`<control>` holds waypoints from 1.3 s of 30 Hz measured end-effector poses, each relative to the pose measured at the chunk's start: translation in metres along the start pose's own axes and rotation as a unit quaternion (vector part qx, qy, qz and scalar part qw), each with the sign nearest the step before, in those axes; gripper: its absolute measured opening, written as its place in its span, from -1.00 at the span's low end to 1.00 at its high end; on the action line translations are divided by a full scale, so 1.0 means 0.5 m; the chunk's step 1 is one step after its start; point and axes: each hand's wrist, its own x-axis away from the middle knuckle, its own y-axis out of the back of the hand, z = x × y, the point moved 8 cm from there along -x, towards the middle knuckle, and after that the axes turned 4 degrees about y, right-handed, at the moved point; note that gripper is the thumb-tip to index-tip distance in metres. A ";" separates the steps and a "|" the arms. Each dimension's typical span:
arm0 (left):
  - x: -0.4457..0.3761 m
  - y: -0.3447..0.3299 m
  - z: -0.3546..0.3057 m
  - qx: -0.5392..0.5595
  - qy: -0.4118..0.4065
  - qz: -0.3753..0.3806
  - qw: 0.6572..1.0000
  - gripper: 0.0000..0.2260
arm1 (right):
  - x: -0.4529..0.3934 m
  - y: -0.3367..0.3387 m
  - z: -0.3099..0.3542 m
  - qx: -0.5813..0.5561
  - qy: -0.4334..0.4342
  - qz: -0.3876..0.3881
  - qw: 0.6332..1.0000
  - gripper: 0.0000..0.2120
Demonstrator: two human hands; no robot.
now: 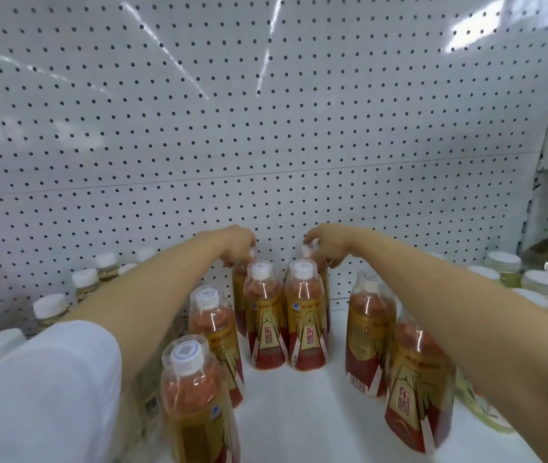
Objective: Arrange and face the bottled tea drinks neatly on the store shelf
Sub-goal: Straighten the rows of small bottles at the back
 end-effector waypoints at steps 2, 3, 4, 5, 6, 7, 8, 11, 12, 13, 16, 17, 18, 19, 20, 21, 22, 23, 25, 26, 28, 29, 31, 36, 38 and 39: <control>0.002 0.007 0.004 0.019 0.004 -0.008 1.000 -0.59 | 0.002 0.006 0.000 -0.016 -0.006 -0.010 1.000 -0.42; 0.006 0.012 0.010 0.026 0.005 -0.009 1.000 -0.56 | 0.005 0.010 0.001 -0.027 -0.007 -0.017 0.999 -0.41; 0.012 0.021 0.019 0.036 0.008 -0.014 0.999 -0.53 | 0.009 0.018 0.002 -0.042 -0.008 -0.025 0.999 -0.40; 0.022 0.035 0.028 0.049 0.011 -0.023 0.998 -0.51 | 0.018 0.030 0.004 -0.059 -0.007 -0.038 0.998 -0.40; 0.036 0.056 0.035 0.066 0.012 -0.039 0.997 -0.50 | 0.029 0.048 0.006 -0.073 -0.004 -0.057 0.996 -0.40; 0.054 0.084 0.041 0.081 0.013 -0.061 0.995 -0.51 | 0.042 0.072 0.007 -0.086 -0.001 -0.080 0.993 -0.40; 0.075 0.115 0.047 0.096 0.013 -0.085 0.992 -0.52 | 0.058 0.099 0.009 -0.099 0.003 -0.103 0.990 -0.39; 0.156 0.219 0.057 0.142 0.013 -0.160 0.977 -0.55 | 0.118 0.181 0.022 -0.145 0.017 -0.161 0.976 -0.34; 0.185 0.252 0.060 0.161 0.012 -0.183 0.970 -0.55 | 0.141 0.207 0.029 -0.161 0.028 -0.179 0.970 -0.35; 0.213 0.283 0.061 0.180 0.011 -0.203 0.962 -0.55 | 0.161 0.232 0.038 -0.177 0.041 -0.197 0.963 -0.37; 0.299 0.353 0.059 0.224 -0.001 -0.242 0.944 -0.58 | 0.222 0.289 0.064 -0.221 0.077 -0.240 0.942 -0.45; 0.325 0.368 0.056 0.238 -0.007 -0.247 0.939 -0.60 | 0.238 0.300 0.072 -0.233 0.088 -0.246 0.937 -0.48; 0.348 0.377 0.051 0.250 -0.014 -0.247 0.936 -0.62 | 0.255 0.309 0.081 -0.243 0.099 -0.246 0.933 -0.51; 0.367 0.380 0.044 0.258 -0.022 -0.242 0.935 -0.63 | 0.269 0.313 0.088 -0.251 0.111 -0.242 0.931 -0.53; 0.382 0.378 0.035 0.261 -0.031 -0.232 0.936 -0.64 | 0.282 0.313 0.097 -0.257 0.123 -0.233 0.930 -0.55; 0.393 0.372 0.026 0.262 -0.041 -0.220 0.939 -0.64 | 0.293 0.311 0.105 -0.261 0.137 -0.220 0.930 -0.56; 0.400 0.362 0.018 0.264 -0.048 -0.206 0.941 -0.64 | 0.304 0.303 0.115 -0.265 0.150 -0.203 0.930 -0.58; 0.403 0.346 0.009 0.265 -0.055 -0.190 0.944 -0.64 | 0.313 0.293 0.124 -0.267 0.164 -0.183 0.932 -0.59; 0.403 0.304 -0.012 0.259 -0.067 -0.157 0.951 -0.64 | 0.323 0.253 0.142 -0.261 0.188 -0.131 0.938 -0.62; 0.399 0.280 -0.024 0.253 -0.069 -0.142 0.954 -0.64 | 0.323 0.225 0.151 -0.252 0.195 -0.099 0.943 -0.63; 0.386 0.223 -0.046 0.242 -0.070 -0.111 0.961 -0.62 | 0.315 0.161 0.162 -0.212 0.199 -0.044 0.956 -0.61; 0.378 0.193 -0.057 0.235 -0.068 -0.095 0.965 -0.60 | 0.307 0.131 0.165 -0.184 0.198 -0.026 0.962 -0.60; 0.360 0.133 -0.074 0.214 -0.064 -0.075 0.972 -0.58 | 0.293 0.075 0.164 -0.137 0.190 0.000 0.972 -0.58; 0.330 0.033 -0.087 0.166 -0.047 -0.076 0.982 -0.59 | 0.274 -0.010 0.134 -0.039 0.164 0.023 0.985 -0.50; 0.318 0.016 -0.093 0.145 -0.041 -0.077 0.985 -0.59 | 0.272 -0.022 0.130 -0.001 0.162 0.017 0.987 -0.46; 0.312 0.010 -0.095 0.142 -0.038 -0.079 0.986 -0.59 | 0.270 -0.027 0.127 0.013 0.160 0.014 0.987 -0.45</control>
